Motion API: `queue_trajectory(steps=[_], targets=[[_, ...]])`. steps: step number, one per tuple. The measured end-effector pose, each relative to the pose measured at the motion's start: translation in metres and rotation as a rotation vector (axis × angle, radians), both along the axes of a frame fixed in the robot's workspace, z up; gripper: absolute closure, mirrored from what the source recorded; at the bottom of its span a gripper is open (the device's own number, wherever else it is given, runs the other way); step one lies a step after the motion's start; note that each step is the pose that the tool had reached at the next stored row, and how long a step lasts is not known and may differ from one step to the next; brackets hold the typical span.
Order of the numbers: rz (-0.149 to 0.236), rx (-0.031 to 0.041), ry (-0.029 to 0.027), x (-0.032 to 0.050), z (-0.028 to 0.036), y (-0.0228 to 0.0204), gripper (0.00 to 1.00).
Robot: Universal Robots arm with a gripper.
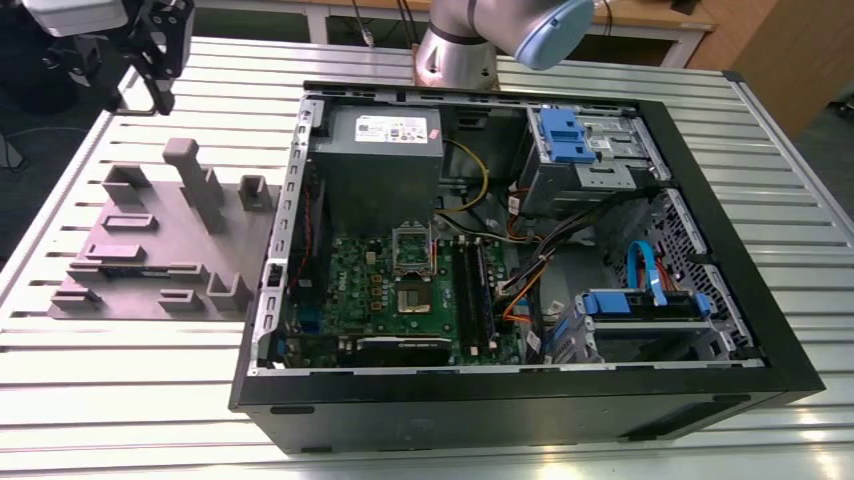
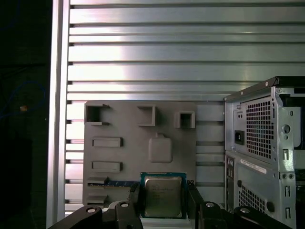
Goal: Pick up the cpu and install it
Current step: 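Pick up the cpu and move it towards the insertion slot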
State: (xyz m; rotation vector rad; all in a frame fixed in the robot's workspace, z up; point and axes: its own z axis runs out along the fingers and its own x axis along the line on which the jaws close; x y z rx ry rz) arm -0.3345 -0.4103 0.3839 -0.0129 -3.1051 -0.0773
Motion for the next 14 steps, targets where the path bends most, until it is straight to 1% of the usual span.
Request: queue_trajectory(steps=[8, 14], targets=[[0.0, 0.0, 0.0, 0.002, 0.0, 0.0, 0.53], [0.0, 0.0, 0.0, 0.0051, 0.0, 0.0, 0.53]])
